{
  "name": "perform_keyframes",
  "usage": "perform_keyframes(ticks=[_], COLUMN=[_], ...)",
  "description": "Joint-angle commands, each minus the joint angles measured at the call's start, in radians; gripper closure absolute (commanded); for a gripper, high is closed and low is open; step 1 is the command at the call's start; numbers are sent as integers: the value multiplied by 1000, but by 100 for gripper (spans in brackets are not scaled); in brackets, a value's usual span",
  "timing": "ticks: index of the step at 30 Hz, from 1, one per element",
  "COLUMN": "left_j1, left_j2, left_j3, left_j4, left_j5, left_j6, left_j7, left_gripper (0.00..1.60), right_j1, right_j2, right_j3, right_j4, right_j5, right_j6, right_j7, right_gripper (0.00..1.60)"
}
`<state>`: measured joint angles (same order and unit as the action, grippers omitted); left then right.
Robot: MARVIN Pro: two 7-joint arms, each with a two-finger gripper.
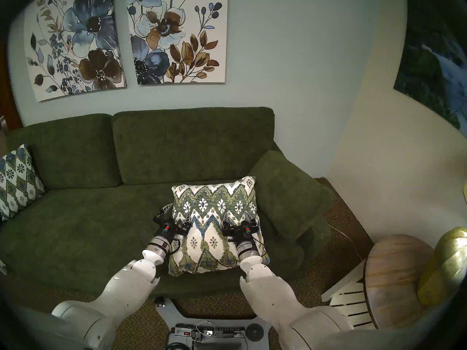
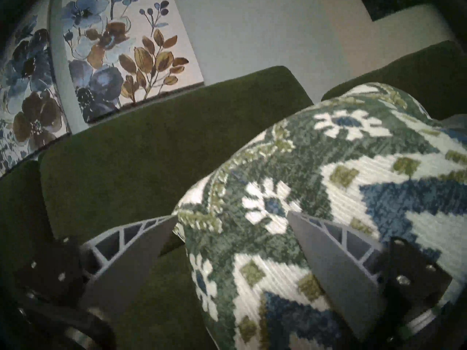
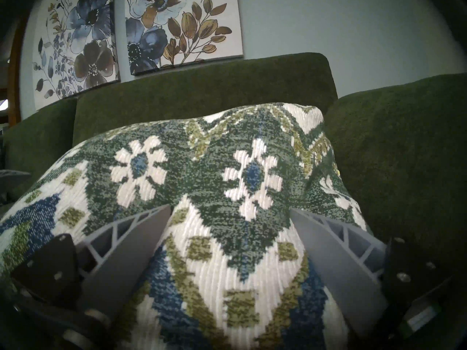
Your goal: Fluff a cushion
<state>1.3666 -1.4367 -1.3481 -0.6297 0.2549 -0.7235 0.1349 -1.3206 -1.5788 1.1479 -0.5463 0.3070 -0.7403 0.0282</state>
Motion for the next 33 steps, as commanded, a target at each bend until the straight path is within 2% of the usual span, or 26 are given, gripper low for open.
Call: perform_keyframes(ticks=[1,17,24,26,28,30,33], left_j1=[7,20,-30,-53,-45,-48,-75], left_j2=[-42,-44,-41,-36,-24,-22,-20], left_j3=[9,3,-2,-3,-3,-1,-2], left_j4=[97,207,242,245,183,109,79], left_j5=[-12,-78,-106,-119,-127,-124,-129], left_j6=[38,22,1,-43,-131,-146,-195], left_j7=[-8,16,10,-5,-9,13,27], left_gripper=[0,0,0,0,0,0,0], right_j1=[-78,-52,-3,24,36,65,113], right_j2=[-7,-26,-45,-52,-55,-65,-72], right_j3=[-47,-90,-133,-158,-160,-146,-132], right_j4=[51,62,56,26,-44,-86,-134], right_j5=[-11,-6,-24,-42,-61,-52,-39], right_j6=[31,17,27,24,-17,-72,-106], right_j7=[18,14,13,4,-12,-5,-11], right_gripper=[0,0,0,0,0,0,0])
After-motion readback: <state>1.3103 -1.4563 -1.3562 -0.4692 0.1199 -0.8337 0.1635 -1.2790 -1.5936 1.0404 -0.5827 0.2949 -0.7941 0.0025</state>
